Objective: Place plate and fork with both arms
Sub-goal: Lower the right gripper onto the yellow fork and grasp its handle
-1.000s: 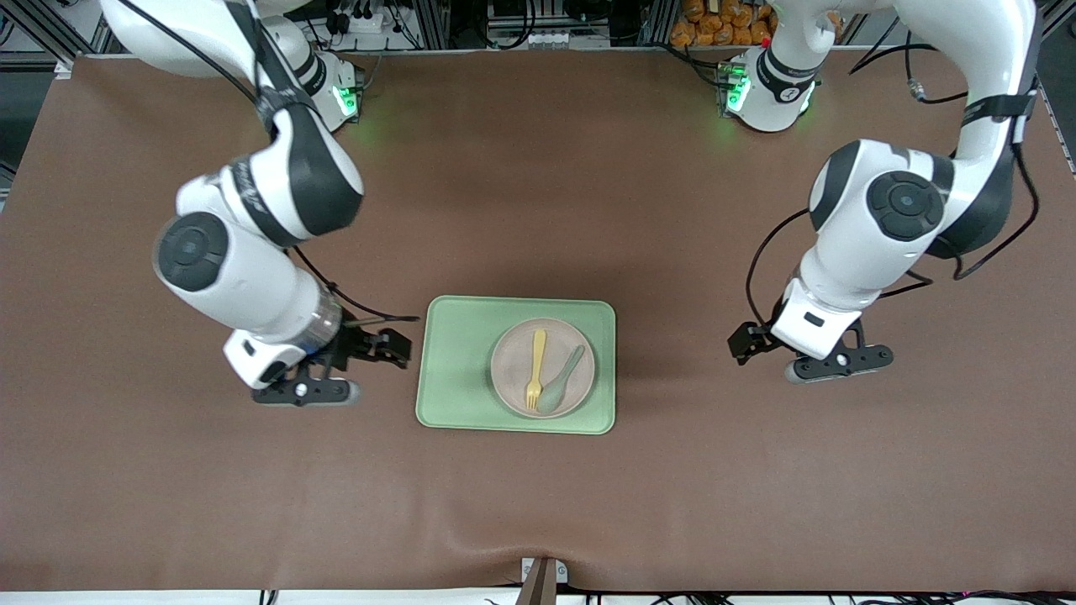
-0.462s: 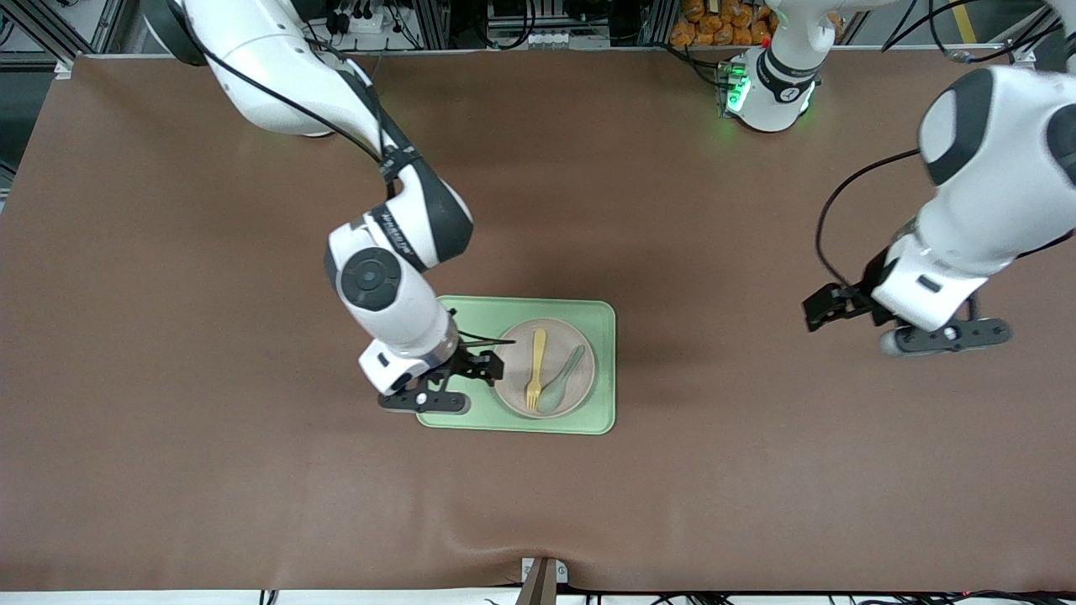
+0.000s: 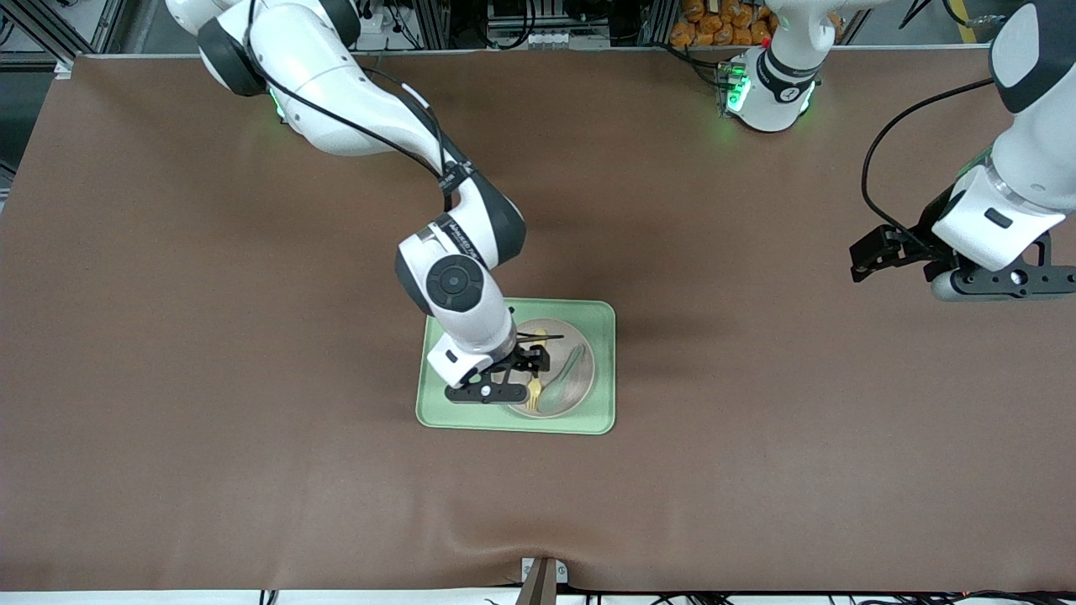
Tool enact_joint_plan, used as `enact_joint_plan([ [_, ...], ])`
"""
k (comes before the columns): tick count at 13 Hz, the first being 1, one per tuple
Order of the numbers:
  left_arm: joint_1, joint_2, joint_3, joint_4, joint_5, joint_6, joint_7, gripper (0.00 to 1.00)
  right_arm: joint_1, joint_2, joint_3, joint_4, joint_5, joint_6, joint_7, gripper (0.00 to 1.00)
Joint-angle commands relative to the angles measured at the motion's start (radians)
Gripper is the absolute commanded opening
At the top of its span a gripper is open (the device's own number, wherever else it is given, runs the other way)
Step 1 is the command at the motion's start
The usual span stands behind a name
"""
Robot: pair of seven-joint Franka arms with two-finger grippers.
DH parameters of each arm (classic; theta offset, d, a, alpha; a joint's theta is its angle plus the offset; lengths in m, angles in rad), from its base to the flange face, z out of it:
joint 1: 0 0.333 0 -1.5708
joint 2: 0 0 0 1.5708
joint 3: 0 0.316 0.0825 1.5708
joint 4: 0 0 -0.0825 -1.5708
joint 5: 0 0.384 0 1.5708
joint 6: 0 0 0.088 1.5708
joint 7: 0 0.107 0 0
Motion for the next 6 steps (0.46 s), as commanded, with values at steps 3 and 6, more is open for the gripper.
enact_joint_plan([
  [3, 0.029, -0.003, -0.001, 0.046, -0.015, -0.025, 0.025, 1.00, 0.027, 0.058, -0.015, 0.063, -0.069, -0.012, 0.008, 0.83],
  [6, 0.034, -0.003, -0.001, 0.050, -0.015, -0.028, 0.025, 1.00, 0.037, 0.068, -0.015, 0.055, -0.069, -0.012, 0.011, 0.73],
])
